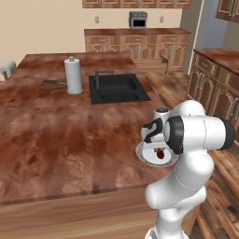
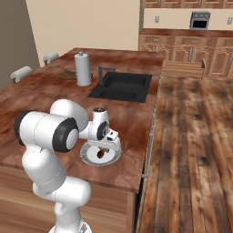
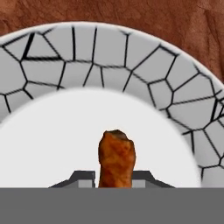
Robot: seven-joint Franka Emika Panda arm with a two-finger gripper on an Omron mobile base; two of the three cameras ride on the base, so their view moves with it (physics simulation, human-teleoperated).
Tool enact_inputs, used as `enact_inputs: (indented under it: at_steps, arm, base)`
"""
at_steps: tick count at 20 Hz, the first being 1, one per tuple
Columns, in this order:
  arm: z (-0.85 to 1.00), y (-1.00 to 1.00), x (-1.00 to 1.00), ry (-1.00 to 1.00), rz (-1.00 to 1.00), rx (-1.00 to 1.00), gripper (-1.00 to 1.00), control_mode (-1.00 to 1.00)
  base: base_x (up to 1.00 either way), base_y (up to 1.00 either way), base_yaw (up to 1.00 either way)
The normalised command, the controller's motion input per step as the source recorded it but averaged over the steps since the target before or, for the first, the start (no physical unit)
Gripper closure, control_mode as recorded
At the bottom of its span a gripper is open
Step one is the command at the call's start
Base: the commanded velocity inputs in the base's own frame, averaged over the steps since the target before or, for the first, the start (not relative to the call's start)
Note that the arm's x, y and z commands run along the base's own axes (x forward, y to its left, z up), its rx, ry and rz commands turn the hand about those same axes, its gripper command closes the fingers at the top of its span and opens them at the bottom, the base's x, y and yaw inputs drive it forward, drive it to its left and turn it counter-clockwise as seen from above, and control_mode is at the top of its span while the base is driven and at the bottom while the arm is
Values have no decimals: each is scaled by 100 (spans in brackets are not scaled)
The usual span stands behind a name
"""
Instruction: Pick up the knife from the drawer and place it on the cutting board. Then place the meat from the plate to the cutting board.
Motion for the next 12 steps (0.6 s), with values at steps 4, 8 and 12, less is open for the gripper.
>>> enact_inputs:
  at_steps: [4,8,12]
  arm:
    - [13,0,-3,0,0,0,100,-100]
    - [56,4,-1,-7,-1,0,100,-100]
    - [80,7,-8,-19,-2,0,100,-100]
  base:
    - [0,0,0]
    - [0,0,0]
    - [0,0,0]
